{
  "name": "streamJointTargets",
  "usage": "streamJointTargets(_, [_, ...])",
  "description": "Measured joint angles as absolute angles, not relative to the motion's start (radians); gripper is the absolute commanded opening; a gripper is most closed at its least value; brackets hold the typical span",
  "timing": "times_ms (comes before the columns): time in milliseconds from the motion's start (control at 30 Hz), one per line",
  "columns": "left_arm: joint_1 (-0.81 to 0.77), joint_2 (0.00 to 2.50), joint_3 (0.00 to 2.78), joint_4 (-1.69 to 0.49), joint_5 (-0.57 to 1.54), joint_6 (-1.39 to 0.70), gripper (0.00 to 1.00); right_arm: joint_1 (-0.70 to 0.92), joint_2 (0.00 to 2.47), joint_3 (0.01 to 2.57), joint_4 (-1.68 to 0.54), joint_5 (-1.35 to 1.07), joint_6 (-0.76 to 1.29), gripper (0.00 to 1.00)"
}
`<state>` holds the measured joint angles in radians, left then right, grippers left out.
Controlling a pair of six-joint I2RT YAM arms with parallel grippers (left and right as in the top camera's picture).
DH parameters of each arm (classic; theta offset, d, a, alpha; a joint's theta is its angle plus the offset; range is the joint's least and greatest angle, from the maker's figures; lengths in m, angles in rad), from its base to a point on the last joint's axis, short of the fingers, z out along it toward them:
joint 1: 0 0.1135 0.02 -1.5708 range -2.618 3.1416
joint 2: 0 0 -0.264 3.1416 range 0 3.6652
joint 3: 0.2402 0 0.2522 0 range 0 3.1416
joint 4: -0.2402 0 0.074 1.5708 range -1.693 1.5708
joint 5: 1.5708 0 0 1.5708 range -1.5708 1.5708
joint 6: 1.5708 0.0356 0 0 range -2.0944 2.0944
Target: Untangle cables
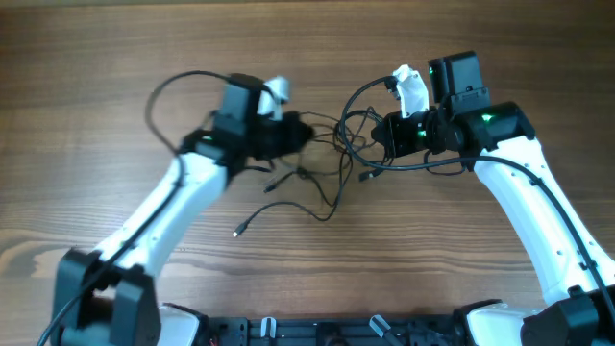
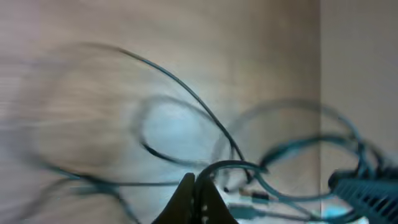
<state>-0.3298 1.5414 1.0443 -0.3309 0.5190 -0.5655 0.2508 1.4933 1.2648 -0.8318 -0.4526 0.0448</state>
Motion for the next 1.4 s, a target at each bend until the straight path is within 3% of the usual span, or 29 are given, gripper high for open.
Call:
streamJointTargets(300, [0.403,1.324,1.044,-0.521,0.566,-0.543,0.04,0.252,1.493,1.265,-0.833,-0.459,0.048,0.04])
streamJointTargets(367, [0.571,1.323,1.044,-0.521,0.653,-0.543,0.38,0.252,1.493,1.265,-0.833,-0.46,0.048,0.04])
streamJointTargets(400, [0.609,1.323,1.044,-0.521,0.702,-0.543,0.5,0.252,1.493,1.265,-0.833,-0.46,0.048,0.04])
streamJointTargets(433, [0.622,1.323,1.044,-0.521,0.731,-0.543,0.54,0.252,1.493,1.264,-0.833,-0.46,0.048,0.04])
streamJointTargets(567, [0.55,1.322,1.044,-0.522,0.837,-0.543,0.57,0.252,1.493,1.265,-0.831,-0.517,0.031,0.04])
streamJointTargets(700, [0.303,1.322,1.044,-0.501,0.87,-0.542,0.58,0.252,1.493,1.264,-0.79,-0.722,-0.054,0.04])
streamJointTargets(867, [-0.052,1.322,1.044,-0.365,0.931,-0.487,0.67,0.252,1.493,1.264,-0.746,-0.85,-0.07,0.04])
streamJointTargets(1033, [-0.226,1.324,1.044,-0.335,0.897,-0.395,0.69,0.252,1.493,1.264,-0.721,-0.945,-0.047,0.04])
streamJointTargets(1133, [-0.277,1.351,1.044,-0.331,0.823,-0.374,0.66,0.252,1.493,1.264,-0.686,-1.022,-0.031,0.04])
streamJointTargets(1167, [-0.285,1.366,1.044,-0.331,0.811,-0.372,0.58,0.252,1.493,1.264,-0.685,-1.034,-0.029,0.04])
streamJointTargets(1200, [-0.29,1.38,1.044,-0.329,0.805,-0.369,0.29,0.252,1.493,1.264,-0.677,-1.047,-0.027,0.04])
streamJointTargets(1233, [-0.295,1.394,1.044,-0.329,0.799,-0.367,0.11,0.252,1.493,1.264,-0.67,-1.056,-0.027,0.04])
streamJointTargets(1267, [-0.295,1.402,1.044,-0.329,0.794,-0.366,0.04,0.252,1.493,1.264,-0.668,-1.065,-0.026,0.09])
streamJointTargets(1400, [-0.27,1.409,1.044,-0.342,0.754,-0.356,0.04,0.252,1.493,1.265,-0.685,-0.978,-0.009,0.42])
